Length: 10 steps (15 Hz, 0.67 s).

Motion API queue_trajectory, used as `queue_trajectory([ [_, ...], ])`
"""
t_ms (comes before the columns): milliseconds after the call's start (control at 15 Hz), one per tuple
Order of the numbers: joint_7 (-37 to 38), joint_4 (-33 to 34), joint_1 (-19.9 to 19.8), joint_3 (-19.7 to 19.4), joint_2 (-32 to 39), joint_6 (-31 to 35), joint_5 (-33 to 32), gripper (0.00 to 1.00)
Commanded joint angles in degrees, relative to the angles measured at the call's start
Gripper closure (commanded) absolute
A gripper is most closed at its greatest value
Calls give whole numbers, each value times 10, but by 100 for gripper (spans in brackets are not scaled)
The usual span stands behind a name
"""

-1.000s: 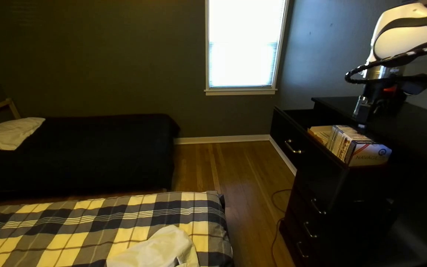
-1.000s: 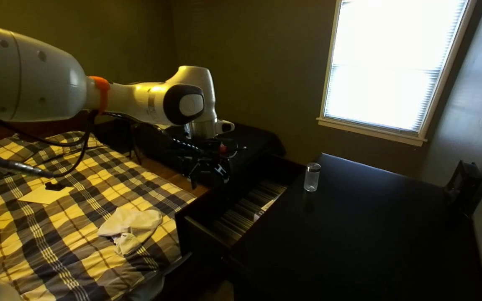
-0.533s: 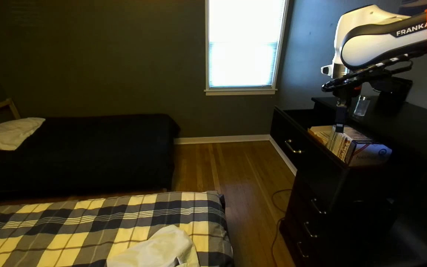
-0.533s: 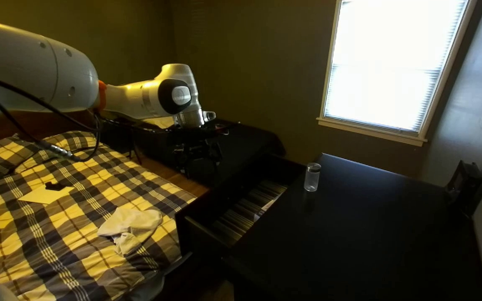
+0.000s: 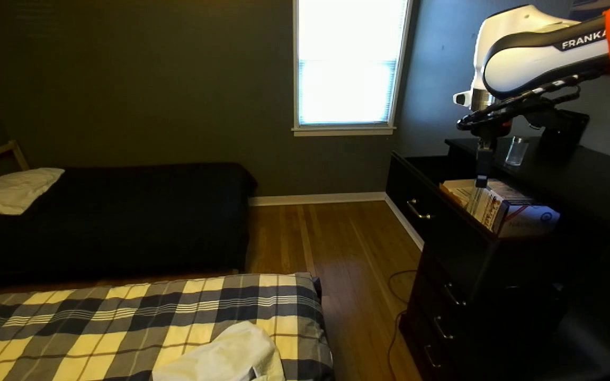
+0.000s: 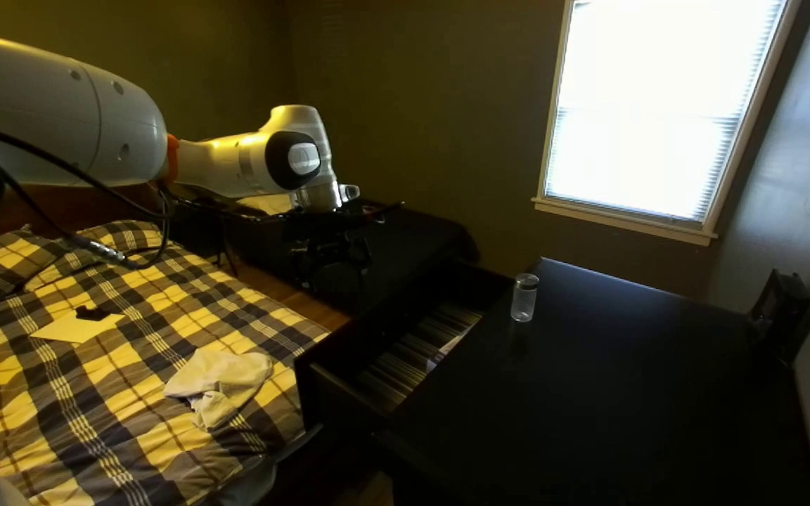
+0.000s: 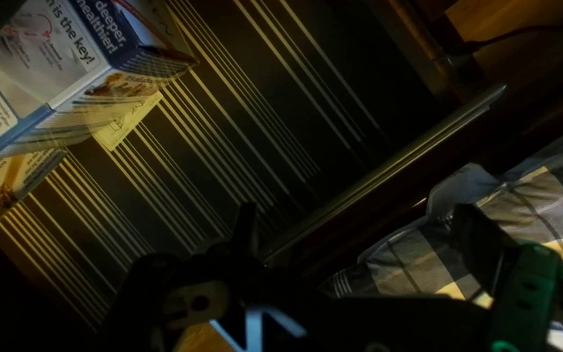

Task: Close the top drawer

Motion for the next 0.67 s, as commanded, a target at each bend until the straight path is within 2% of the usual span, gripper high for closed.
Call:
queue_trajectory([
  [0, -76, 14, 9, 0, 31, 19, 29, 0],
  [467, -306, 1, -1, -1, 58, 123, 57, 0],
  [600, -342, -3, -3, 0, 66, 146, 48, 0],
])
